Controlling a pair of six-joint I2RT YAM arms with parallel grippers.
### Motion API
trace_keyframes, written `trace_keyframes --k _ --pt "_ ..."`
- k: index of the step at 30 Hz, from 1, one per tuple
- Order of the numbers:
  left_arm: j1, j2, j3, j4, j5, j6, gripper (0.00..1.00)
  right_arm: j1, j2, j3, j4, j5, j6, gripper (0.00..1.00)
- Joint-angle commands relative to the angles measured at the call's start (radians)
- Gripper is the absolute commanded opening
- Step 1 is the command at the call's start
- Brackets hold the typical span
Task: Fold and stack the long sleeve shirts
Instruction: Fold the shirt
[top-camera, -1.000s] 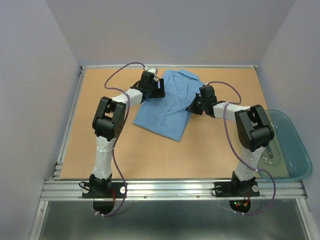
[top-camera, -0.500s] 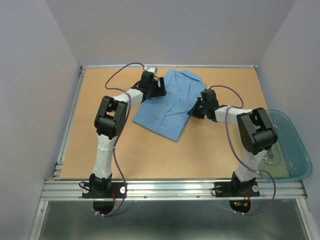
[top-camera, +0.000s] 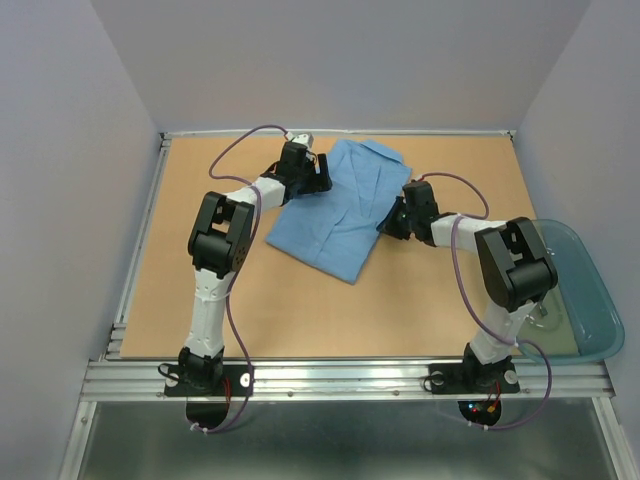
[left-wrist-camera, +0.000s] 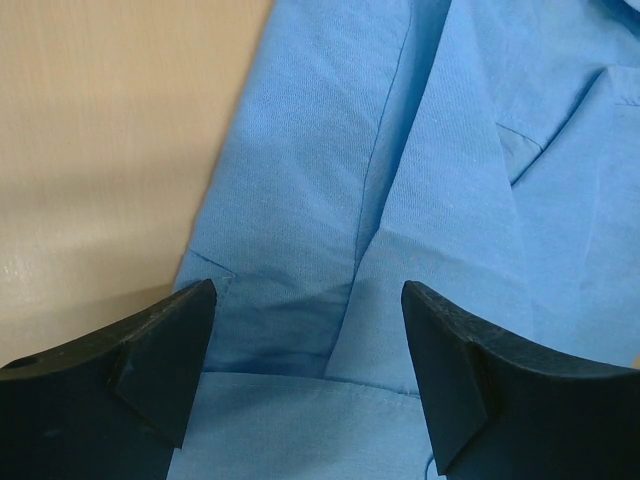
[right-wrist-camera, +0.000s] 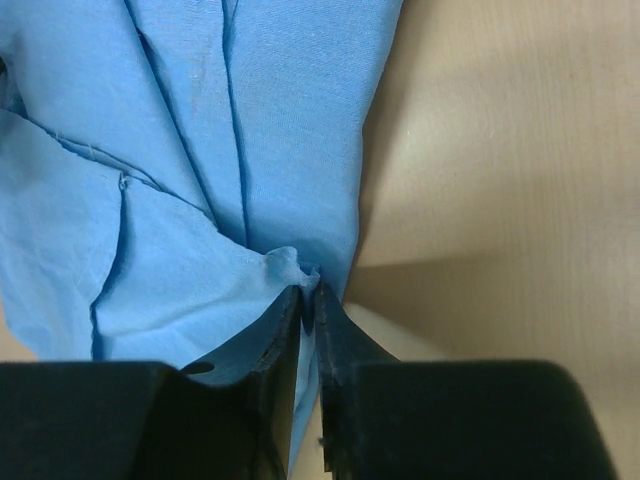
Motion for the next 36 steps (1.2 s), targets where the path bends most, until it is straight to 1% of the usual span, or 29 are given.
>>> trace_keyframes --k 1,2,6,8,9,10,11,14,15,16,18,19,20,21,25,31,33,36 --pt "0.007 -0.060 -0.010 0.031 0.020 0.014 0.88 -0.008 -0.014 0.007 0.022 0.042 -0.036 0.20" --pt "0.007 -0.071 -0.009 0.031 0.021 0.018 0.88 -0.008 -0.025 0.010 0.022 0.047 -0.045 0.22" --pt "0.007 -0.153 -0.016 0.034 0.029 0.030 0.91 -0.008 -0.089 0.013 0.014 0.048 -0.059 0.36" --pt "0.006 -0.222 -0.036 0.034 0.035 0.023 0.93 -0.007 -0.131 0.008 0.010 0.031 -0.059 0.48" --pt "0.004 -0.248 -0.046 0.034 0.037 0.018 0.93 -0.007 -0.148 0.005 0.007 0.031 -0.054 0.48" --pt "0.003 -0.275 -0.056 0.035 0.037 0.015 0.93 -0.007 -0.160 0.001 0.008 0.022 -0.051 0.51" --pt "-0.002 -0.328 -0.081 0.035 0.030 0.012 0.93 -0.007 -0.178 -0.008 0.008 0.007 -0.037 0.51" --pt "-0.011 -0.425 -0.127 0.041 0.009 0.012 0.93 0.003 -0.226 -0.018 0.013 -0.042 -0.019 0.52" --pt "-0.013 -0.443 -0.166 0.043 0.004 0.014 0.93 0.004 -0.235 -0.027 0.043 -0.073 -0.014 0.52" --pt "-0.013 -0.472 -0.187 0.048 -0.006 0.014 0.92 0.004 -0.237 -0.036 0.072 -0.152 0.004 0.51" --pt "-0.011 -0.485 -0.240 0.060 -0.014 0.021 0.91 0.009 -0.234 -0.062 0.147 -0.235 0.045 0.51" --pt "-0.011 -0.485 -0.254 0.061 -0.019 0.026 0.90 0.013 -0.220 -0.093 0.256 -0.277 0.068 0.50" --pt "-0.011 -0.470 -0.272 0.060 -0.023 0.030 0.89 0.019 -0.206 -0.110 0.310 -0.348 0.125 0.50" --pt "-0.011 -0.447 -0.279 0.060 -0.022 0.032 0.88 0.026 -0.179 -0.126 0.391 -0.383 0.147 0.50" --pt "-0.011 -0.366 -0.288 0.060 -0.005 0.027 0.88 0.064 -0.101 -0.137 0.476 -0.388 0.157 0.49" --pt "-0.011 -0.257 -0.271 0.060 0.007 0.014 0.88 0.064 0.019 -0.203 0.609 -0.363 0.203 0.47" --pt "-0.011 -0.237 -0.265 0.061 0.003 0.011 0.88 0.064 0.054 -0.251 0.655 -0.355 0.216 0.46" --pt "-0.011 -0.204 -0.260 0.061 -0.011 0.011 0.88 0.062 0.070 -0.327 0.677 -0.320 0.214 0.45"
